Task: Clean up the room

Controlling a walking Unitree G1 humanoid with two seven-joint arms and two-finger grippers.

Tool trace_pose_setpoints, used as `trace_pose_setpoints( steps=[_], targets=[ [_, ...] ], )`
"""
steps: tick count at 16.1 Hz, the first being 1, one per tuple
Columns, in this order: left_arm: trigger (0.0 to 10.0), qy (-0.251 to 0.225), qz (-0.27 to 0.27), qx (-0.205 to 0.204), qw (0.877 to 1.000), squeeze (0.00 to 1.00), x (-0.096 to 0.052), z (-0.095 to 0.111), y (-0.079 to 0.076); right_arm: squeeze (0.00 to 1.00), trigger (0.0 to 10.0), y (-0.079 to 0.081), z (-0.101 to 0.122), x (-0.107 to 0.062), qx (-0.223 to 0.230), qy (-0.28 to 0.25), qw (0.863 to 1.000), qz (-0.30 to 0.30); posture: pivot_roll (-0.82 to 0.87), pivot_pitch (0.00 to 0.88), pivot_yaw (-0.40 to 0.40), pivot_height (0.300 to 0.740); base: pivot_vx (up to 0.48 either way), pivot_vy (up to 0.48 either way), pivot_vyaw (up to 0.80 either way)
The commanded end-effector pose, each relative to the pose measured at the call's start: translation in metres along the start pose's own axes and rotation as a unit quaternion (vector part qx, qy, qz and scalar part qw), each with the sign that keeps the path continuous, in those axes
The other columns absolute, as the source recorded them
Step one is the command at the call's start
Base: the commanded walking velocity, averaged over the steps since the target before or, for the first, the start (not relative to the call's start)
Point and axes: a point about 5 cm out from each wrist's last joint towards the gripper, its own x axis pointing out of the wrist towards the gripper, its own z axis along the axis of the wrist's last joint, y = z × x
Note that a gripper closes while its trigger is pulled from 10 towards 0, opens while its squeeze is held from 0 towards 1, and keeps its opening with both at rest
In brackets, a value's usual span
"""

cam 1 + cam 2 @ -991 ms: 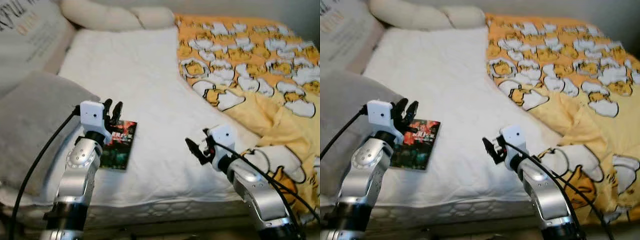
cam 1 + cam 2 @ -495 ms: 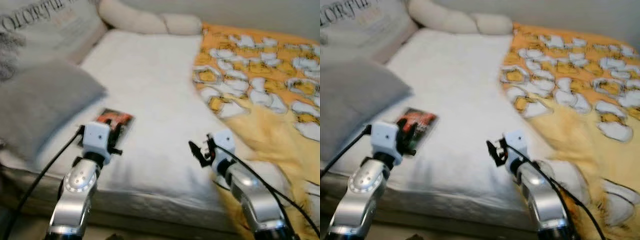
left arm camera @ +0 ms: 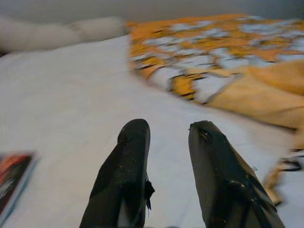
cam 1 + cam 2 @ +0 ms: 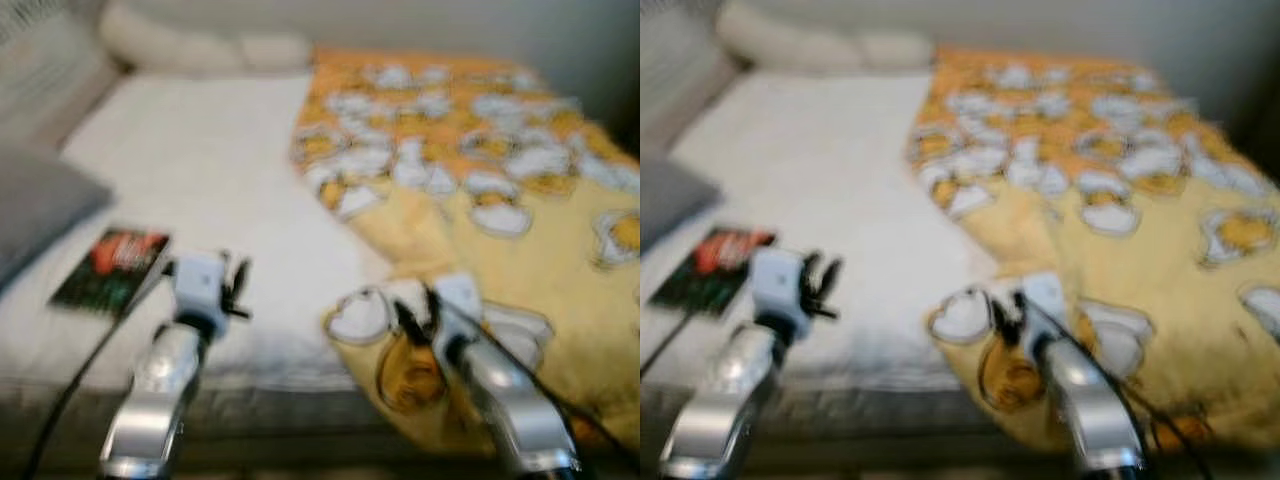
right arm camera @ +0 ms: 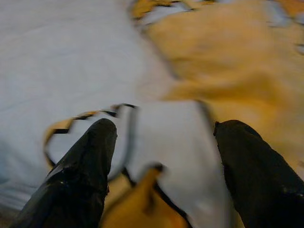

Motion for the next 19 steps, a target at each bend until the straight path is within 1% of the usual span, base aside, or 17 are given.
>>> trace_pose_setpoints(
  steps=[1,3,4,6,8,9,10,11,12,13,14,15,16,17,18,19],
  targets=[
    [10.0,-0.012,0.006,0.009,1.000,0.00,0.000,0.008,0.008,0.00,10.0,0.007,0.010,0.003,0.007,-0.021,1.000,0.011,-0.01,0.000,-0.003,0.740,0.000,0.000,-0.61],
    [10.0,-0.008,0.001,-0.001,1.000,0.00,0.001,0.010,0.006,0.00,10.0,0.006,0.013,0.004,-0.002,-0.027,1.000,0.016,0.00,0.000,-0.003,0.740,0.000,0.000,0.00],
    [10.0,-0.011,-0.006,0.005,1.000,0.00,0.001,0.011,0.003,0.00,10.0,0.002,0.016,0.007,-0.010,-0.029,0.999,0.018,0.00,0.000,-0.001,0.740,0.000,0.000,0.00],
    [10.0,-0.008,-0.015,0.008,1.000,0.00,0.001,0.012,0.001,0.00,10.0,0.000,0.018,0.011,-0.017,-0.024,0.999,0.030,0.00,0.000,-0.002,0.740,0.000,0.000,0.00],
    [10.0,-0.006,-0.015,0.009,1.000,0.00,0.002,0.012,0.001,0.00,10.0,-0.003,0.018,0.017,-0.026,-0.014,0.999,0.042,0.00,0.000,-0.001,0.740,0.000,0.000,0.00],
    [10.0,0.001,-0.020,0.013,1.000,0.00,0.002,0.012,0.001,0.75,10.0,-0.004,0.019,0.023,-0.038,-0.009,0.997,0.070,0.01,0.000,0.003,0.740,0.000,0.000,0.00],
    [10.0,0.010,-0.035,0.022,0.999,0.00,0.001,0.010,0.001,1.00,10.0,-0.005,0.019,0.029,-0.042,0.001,0.996,0.075,0.01,0.000,0.006,0.740,0.000,0.000,0.00],
    [10.0,0.021,-0.066,0.032,0.997,0.00,-0.001,0.007,0.000,1.00,10.0,-0.007,0.018,0.036,-0.052,0.015,0.995,0.083,0.01,0.000,0.006,0.740,0.000,0.000,0.00],
    [10.0,0.026,-0.105,0.033,0.994,0.00,-0.003,0.008,-0.002,1.00,10.0,-0.007,0.019,0.044,-0.055,0.024,0.994,0.096,0.01,0.000,0.007,0.740,0.000,0.000,0.00],
    [10.0,0.027,-0.144,0.016,0.989,0.22,-0.006,0.010,-0.004,1.00,10.0,-0.004,0.023,0.051,-0.055,0.024,0.992,0.110,0.02,0.000,0.006,0.740,0.000,0.000,0.00],
    [10.0,0.030,-0.176,0.015,0.984,1.00,-0.009,0.012,-0.004,1.00,10.0,0.001,0.026,0.057,-0.050,0.025,0.990,0.129,0.03,0.000,0.006,0.740,0.000,0.000,0.00],
    [10.0,0.047,-0.197,0.024,0.979,1.00,-0.013,0.011,-0.003,1.00,10.0,0.006,0.029,0.063,-0.062,0.029,0.987,0.147,0.04,0.000,0.002,0.740,0.000,0.000,0.00],
    [10.0,0.073,-0.227,0.042,0.970,1.00,-0.020,0.010,0.001,1.00,10.0,0.015,0.031,0.070,-0.080,0.038,0.982,0.169,0.06,0.000,-0.006,0.740,0.000,0.000,0.00],
    [10.0,0.090,-0.253,0.056,0.962,1.00,-0.026,0.010,0.003,1.00,10.0,0.020,0.032,0.075,-0.096,0.045,0.979,0.176,0.08,0.016,-0.009,0.740,0.000,0.000,0.00],
    [10.0,0.103,-0.273,0.067,0.954,1.00,-0.031,0.010,0.005,1.00,10.0,0.022,0.033,0.078,-0.106,0.050,0.977,0.177,0.09,0.035,-0.011,0.740,0.000,0.000,0.00],
    [10.0,0.116,-0.293,0.081,0.946,1.00,-0.037,0.012,0.008,1.00,10.0,0.024,0.034,0.082,-0.126,0.057,0.975,0.173,0.11,0.064,-0.012,0.740,0.000,0.000,0.00]
  ],
)
